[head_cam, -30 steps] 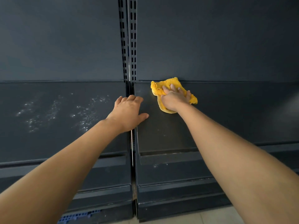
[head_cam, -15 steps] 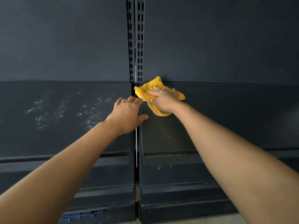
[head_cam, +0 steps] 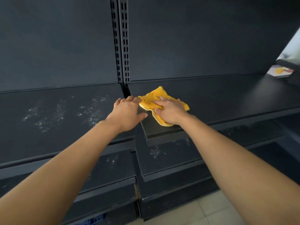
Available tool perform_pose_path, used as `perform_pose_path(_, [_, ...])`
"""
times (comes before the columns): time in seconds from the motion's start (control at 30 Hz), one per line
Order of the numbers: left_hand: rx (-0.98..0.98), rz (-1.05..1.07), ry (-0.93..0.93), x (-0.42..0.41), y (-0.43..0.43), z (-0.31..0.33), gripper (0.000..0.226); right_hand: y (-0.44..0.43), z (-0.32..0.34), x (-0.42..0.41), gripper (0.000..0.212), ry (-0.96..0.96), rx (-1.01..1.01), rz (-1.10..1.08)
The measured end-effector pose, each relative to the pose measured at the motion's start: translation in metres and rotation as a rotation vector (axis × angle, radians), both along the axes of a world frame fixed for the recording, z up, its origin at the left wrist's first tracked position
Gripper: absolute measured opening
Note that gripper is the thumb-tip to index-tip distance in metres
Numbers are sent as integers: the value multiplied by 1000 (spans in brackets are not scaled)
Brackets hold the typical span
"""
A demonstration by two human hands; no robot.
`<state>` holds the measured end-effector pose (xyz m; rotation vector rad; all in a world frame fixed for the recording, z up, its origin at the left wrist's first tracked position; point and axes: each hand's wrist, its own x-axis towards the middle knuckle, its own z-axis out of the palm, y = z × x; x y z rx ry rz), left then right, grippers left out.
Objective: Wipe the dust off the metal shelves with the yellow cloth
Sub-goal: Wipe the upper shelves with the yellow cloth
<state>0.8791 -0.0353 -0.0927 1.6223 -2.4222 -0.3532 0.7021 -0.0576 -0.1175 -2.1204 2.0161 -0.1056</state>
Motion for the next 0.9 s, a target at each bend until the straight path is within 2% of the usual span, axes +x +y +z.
perform_pose_path(0.2, [23,10,-28,33,18,-3,61,18,-4,24,47,35,0,-289])
perform_pose_path(0.3, [24,21,-42,49,24,-5,61,20,-4,51,47,26,-11,-295])
perform_pose_path(0.63, [48,92,-68,99,31,-11,68,23,-7,104,28,-212,-315,-326])
perform_pose_path(0.73, [58,117,-78,109,30,-11,72,18,-8,125,34,-202,-269,-253])
perform_pose_path(0.9, [90,155,-115,125,28,-15,77,5,-6,159,45,-75,-49,-93])
